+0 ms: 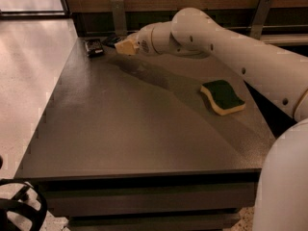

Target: Move rxbar blueberry near rxbar chocolate

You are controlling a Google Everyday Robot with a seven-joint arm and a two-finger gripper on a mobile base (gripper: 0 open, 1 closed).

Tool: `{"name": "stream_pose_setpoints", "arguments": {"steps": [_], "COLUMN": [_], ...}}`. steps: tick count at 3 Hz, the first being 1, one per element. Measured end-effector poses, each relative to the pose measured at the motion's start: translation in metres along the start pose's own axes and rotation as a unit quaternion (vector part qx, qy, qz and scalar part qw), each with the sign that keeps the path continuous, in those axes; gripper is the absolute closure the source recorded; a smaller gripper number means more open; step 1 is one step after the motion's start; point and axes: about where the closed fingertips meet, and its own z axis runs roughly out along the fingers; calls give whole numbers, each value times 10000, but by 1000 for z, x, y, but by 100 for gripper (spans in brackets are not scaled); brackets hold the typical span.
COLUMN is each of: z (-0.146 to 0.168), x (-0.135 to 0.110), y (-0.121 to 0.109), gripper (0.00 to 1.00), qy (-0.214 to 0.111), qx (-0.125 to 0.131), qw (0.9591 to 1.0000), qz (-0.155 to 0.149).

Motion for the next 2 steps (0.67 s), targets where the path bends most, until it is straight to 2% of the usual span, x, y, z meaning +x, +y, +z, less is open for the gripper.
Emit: {"name": "stream_pose_setpoints", "arguments": {"steps": [2], "z": [40], "x": [33], "y": [-12], "gripper": [100], "qy": [16], "qx": [296], "qw": [9990], "qz": [319]}}
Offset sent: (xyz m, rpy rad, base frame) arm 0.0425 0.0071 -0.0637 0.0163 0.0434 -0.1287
